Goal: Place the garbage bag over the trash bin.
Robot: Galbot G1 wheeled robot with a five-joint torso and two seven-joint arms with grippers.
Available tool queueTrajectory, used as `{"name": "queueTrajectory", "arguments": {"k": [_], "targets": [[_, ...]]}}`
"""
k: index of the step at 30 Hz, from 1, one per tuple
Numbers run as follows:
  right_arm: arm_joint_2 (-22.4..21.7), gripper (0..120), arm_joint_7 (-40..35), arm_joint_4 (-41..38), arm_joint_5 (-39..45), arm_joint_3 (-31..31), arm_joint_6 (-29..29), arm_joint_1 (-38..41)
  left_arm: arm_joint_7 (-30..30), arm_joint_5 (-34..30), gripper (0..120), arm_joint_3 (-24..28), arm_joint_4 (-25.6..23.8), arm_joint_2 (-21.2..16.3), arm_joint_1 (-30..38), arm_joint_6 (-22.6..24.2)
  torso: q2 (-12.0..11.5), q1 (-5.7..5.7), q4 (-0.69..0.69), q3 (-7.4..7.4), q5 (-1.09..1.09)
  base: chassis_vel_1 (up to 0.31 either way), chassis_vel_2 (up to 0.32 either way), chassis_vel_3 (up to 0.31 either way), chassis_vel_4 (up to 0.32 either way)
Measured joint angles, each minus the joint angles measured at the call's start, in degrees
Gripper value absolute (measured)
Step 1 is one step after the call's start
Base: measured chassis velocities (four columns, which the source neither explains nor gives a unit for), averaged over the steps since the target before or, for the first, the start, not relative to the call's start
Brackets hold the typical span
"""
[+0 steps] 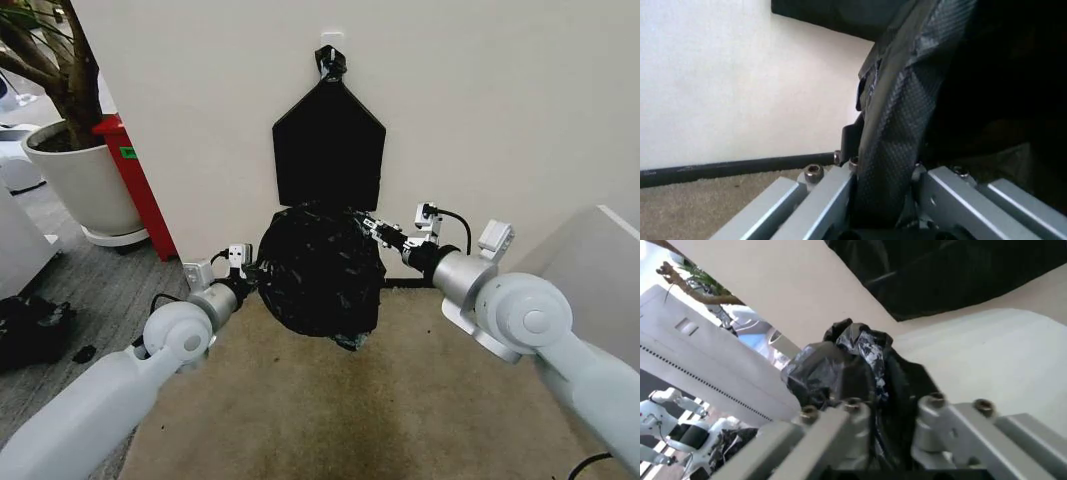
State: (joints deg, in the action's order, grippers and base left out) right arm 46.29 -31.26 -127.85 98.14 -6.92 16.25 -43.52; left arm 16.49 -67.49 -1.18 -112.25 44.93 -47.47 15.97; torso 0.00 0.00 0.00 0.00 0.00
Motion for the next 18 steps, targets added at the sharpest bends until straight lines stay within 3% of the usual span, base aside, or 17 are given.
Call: {"name": "queueTrajectory", "arguments": {"k": [9,18], "targets": [[-0.7,0,0.8,1.8,-7.0,0.4,0.9,0.4,-0.1,0.0,0,0.9,0.1,0.3,0.7,0.0,0.0,0.0,0.0,0.0,0.0,0.0,0.0,0.0,0.0],[-2.0,0,7.5,8.8,-17.2,1.2,1.1,-0.1,-0.3,-1.3,0,1.3,-1.7,0.3,0.6,-0.1,0.0,0.0,0.0,0.0,0.01,0.0,0.0,0.0,0.0]]}}
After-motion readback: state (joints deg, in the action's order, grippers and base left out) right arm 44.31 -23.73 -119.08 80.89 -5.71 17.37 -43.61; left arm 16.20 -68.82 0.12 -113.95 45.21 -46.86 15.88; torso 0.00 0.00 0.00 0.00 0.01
